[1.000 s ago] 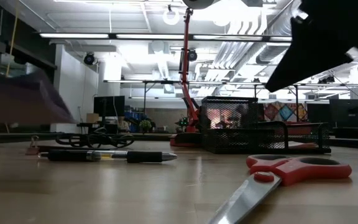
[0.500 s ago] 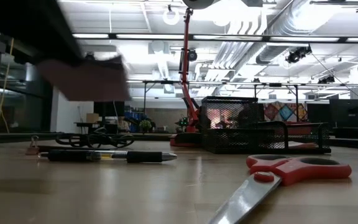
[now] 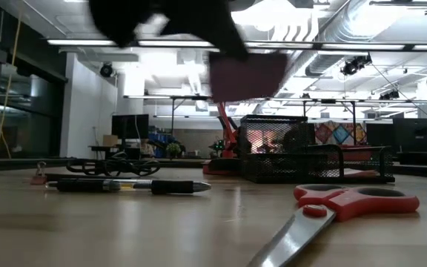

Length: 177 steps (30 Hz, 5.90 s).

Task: Pick and place office supplies into organizer
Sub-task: Put the purple sticky notes into the desk organizer

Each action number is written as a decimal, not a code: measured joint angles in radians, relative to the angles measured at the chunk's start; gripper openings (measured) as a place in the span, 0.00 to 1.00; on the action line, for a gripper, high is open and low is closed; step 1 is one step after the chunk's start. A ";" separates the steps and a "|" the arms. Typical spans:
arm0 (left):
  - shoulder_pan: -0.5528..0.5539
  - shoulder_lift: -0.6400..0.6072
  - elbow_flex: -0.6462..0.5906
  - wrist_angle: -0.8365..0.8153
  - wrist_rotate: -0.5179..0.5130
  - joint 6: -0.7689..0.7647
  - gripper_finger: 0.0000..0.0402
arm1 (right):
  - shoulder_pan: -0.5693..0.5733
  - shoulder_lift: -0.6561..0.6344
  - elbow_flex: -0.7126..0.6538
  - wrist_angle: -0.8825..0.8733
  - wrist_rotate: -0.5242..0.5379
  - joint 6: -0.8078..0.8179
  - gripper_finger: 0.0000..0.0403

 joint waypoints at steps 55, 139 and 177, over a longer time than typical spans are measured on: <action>0.107 -0.007 0.162 0.036 0.609 0.091 0.00 | -0.249 0.004 0.000 -0.187 -0.357 -0.290 0.35; 0.025 -0.259 -0.827 1.282 0.720 -0.307 0.43 | -0.620 0.003 -0.055 -0.482 -0.739 -0.336 0.00; 0.025 -0.258 -0.827 1.265 0.768 -0.310 0.43 | -0.622 -0.337 -0.482 -0.439 -0.772 -0.110 0.00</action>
